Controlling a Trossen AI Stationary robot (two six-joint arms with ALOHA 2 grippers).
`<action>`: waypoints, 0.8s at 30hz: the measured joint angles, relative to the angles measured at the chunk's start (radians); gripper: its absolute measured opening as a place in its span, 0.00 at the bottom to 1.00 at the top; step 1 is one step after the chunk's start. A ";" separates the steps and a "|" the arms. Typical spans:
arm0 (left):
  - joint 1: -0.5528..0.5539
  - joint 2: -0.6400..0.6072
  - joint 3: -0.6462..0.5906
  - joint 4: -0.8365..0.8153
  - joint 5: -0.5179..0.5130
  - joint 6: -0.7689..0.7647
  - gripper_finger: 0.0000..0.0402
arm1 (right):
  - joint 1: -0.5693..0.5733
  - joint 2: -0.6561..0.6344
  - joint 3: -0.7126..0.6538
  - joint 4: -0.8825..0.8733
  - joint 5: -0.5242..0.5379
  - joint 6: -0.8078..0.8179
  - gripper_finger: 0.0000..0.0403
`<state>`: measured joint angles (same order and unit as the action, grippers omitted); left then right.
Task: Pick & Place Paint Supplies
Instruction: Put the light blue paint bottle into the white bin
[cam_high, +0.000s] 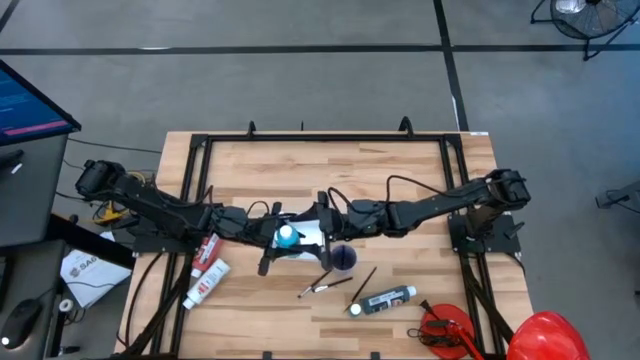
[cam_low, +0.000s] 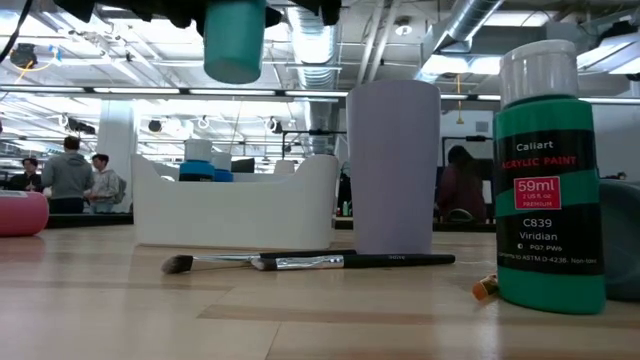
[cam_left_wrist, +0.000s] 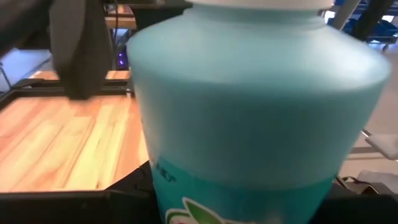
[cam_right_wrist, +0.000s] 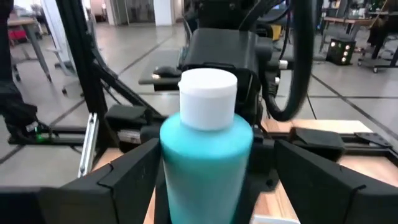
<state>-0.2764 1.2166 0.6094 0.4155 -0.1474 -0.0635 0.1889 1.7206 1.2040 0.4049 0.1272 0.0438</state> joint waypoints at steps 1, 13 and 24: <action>0.000 0.003 0.000 0.001 -0.001 0.000 0.42 | -0.003 0.003 0.001 -0.001 -0.001 0.009 0.75; 0.003 0.015 -0.001 0.033 -0.004 0.005 0.43 | -0.013 0.004 0.000 0.006 -0.009 0.012 0.75; 0.008 0.016 -0.005 0.063 -0.013 0.024 0.43 | -0.017 0.069 0.051 0.012 0.004 0.031 0.75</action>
<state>-0.2687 1.2331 0.6041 0.4786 -0.1608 -0.0395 0.1719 1.7894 1.2548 0.4172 0.1312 0.0751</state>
